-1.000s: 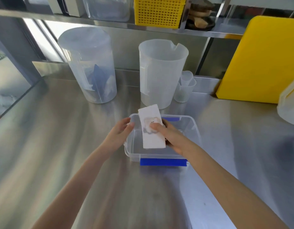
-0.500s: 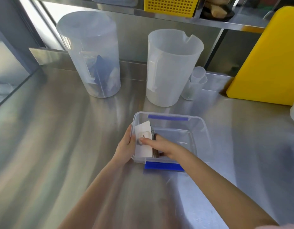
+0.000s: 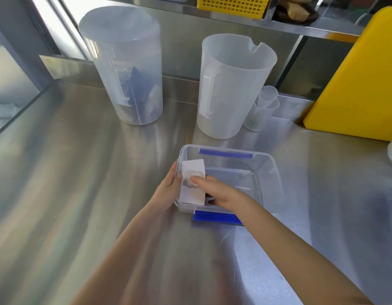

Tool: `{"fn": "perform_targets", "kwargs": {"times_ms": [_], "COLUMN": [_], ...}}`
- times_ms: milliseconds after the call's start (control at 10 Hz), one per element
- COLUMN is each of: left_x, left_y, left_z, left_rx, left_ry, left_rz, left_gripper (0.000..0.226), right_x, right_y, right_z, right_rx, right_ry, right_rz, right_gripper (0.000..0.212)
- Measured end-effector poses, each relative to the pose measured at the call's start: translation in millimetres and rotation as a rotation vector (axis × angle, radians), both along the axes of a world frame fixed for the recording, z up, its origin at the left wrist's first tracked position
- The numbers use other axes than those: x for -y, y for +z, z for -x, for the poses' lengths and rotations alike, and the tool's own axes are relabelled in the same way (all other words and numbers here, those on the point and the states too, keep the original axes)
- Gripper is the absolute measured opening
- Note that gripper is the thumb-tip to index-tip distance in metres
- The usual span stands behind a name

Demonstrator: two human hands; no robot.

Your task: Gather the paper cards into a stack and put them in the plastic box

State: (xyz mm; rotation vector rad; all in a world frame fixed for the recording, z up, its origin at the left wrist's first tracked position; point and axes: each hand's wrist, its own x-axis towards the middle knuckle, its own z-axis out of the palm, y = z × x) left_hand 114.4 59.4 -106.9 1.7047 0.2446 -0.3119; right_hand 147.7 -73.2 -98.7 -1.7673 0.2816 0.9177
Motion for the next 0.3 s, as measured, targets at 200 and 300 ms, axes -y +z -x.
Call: {"fn": "perform_targets", "kwargs": {"times_ms": [200,300], "left_x": [-10.0,-10.4], "left_y": [2.9,15.2], "left_z": [-3.5,-5.4], "left_rx": [-0.020,-0.045], "left_ry": [-0.125,-0.131], "left_rz": [-0.122,-0.261], "left_gripper": [0.052,0.056], "right_x": [0.3,12.9], "right_y": [11.7,22.2], "right_z": [1.4,2.1], "right_rx": [0.050,0.198], "right_ry": [0.064,0.090], "right_rz": [0.074,0.284], "right_gripper": [0.041,0.057]}}
